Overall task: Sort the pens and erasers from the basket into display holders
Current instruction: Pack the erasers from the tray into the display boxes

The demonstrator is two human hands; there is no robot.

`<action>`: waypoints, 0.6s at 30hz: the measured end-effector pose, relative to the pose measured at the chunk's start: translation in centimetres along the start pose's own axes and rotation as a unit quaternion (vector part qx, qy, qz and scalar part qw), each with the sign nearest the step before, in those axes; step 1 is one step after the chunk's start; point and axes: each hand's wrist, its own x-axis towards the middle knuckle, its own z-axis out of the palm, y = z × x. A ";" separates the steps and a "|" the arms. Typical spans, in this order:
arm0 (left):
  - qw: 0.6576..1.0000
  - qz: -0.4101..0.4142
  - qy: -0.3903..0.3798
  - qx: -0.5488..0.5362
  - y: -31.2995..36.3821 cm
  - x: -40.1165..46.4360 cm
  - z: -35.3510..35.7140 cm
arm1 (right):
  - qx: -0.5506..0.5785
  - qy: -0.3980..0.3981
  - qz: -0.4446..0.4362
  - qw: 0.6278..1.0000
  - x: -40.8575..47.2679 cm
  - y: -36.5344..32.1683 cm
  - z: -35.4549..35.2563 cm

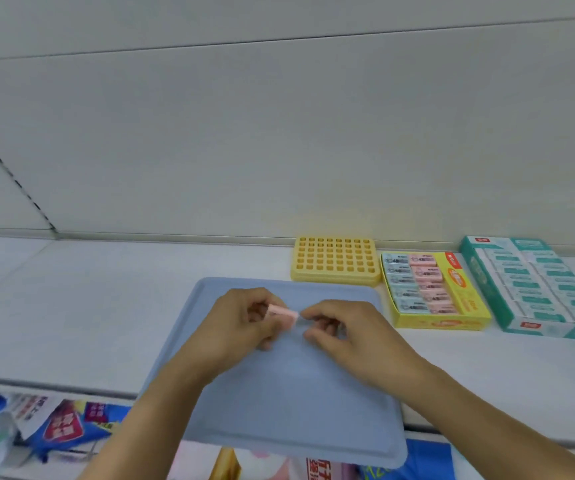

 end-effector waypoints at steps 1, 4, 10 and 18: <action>0.996 -0.012 -0.006 -0.089 0.3 0.1 0.7 | 0.057 0.019 0.026 0.998 0.0 0.0 -0.2; 0.974 -0.028 -0.055 -0.216 1.5 0.9 2.4 | 0.239 0.092 0.070 0.964 -0.2 0.2 -1.6; 0.977 0.012 -0.107 -0.183 3.8 2.9 5.7 | 0.320 0.224 0.118 0.913 -1.4 1.7 -4.3; 0.976 0.037 -0.095 -0.193 5.5 4.6 8.9 | 0.235 0.158 0.094 0.954 -3.5 2.6 -7.8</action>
